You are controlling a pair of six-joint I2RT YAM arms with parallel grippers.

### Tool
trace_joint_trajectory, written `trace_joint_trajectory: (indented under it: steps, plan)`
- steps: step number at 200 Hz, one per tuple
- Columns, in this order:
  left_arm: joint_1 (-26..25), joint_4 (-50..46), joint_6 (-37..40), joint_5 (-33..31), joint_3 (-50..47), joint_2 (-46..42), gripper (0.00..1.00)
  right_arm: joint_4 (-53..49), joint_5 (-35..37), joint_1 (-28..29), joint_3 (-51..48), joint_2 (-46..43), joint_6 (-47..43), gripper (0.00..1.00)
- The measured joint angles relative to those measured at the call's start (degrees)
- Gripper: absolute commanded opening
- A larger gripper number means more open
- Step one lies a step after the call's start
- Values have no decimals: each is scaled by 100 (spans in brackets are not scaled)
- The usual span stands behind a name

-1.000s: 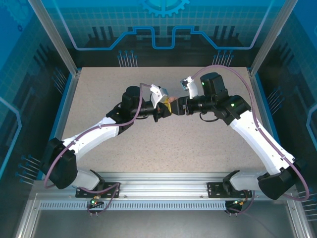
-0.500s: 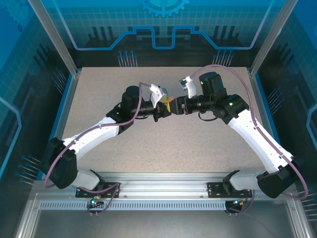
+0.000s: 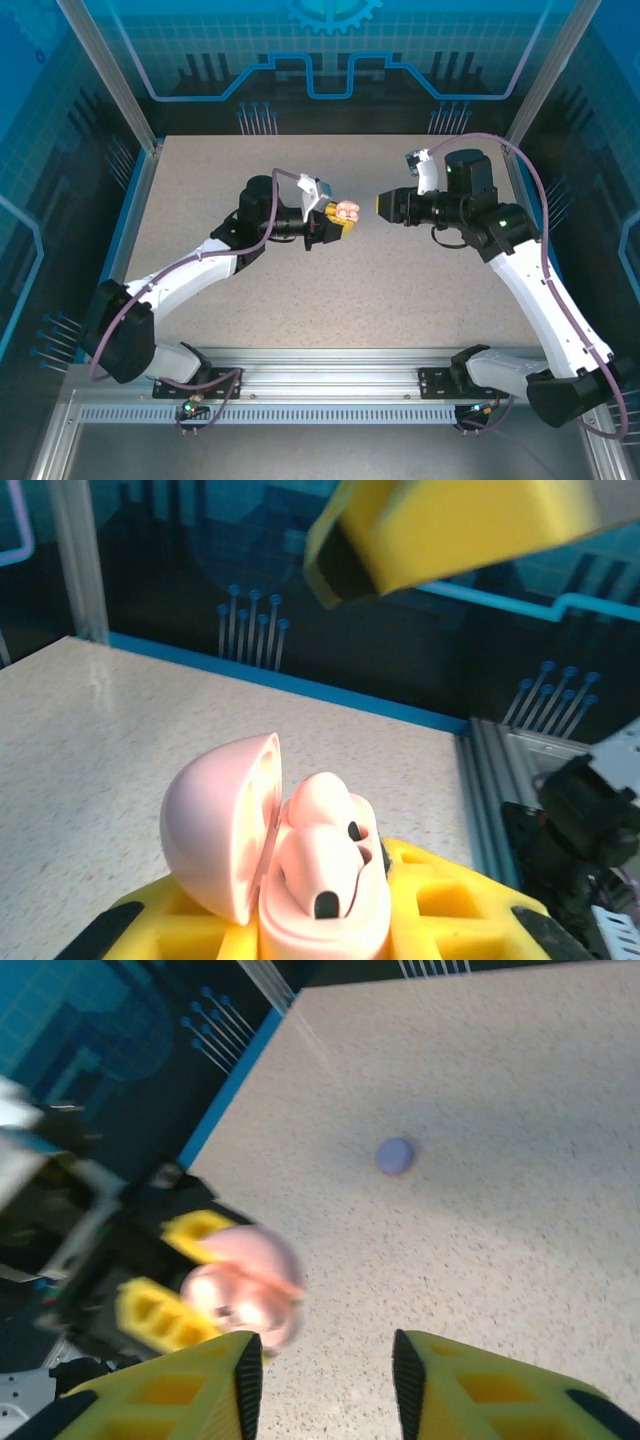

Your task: Insert the wireless bluetooth earbuds into the charging case

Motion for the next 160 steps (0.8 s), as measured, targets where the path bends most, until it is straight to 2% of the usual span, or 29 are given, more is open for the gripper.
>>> trace_joint_trajectory:
  steps: [33, 74, 123, 160]
  plan:
    - [-52, 146, 7, 566, -2, -160, 14, -11, -208, -225, -334, 175, -98, 26]
    - [-201, 61, 39, 1005, 15, -175, 14, 166, -848, -245, -455, 293, -232, 24]
    - [-297, -103, 116, 1137, 289, -28, 14, 356, -1469, -160, -455, 323, -389, 24]
    - [-297, -295, 120, 1106, 402, 166, 14, 382, -1663, -63, -455, 337, -514, 24]
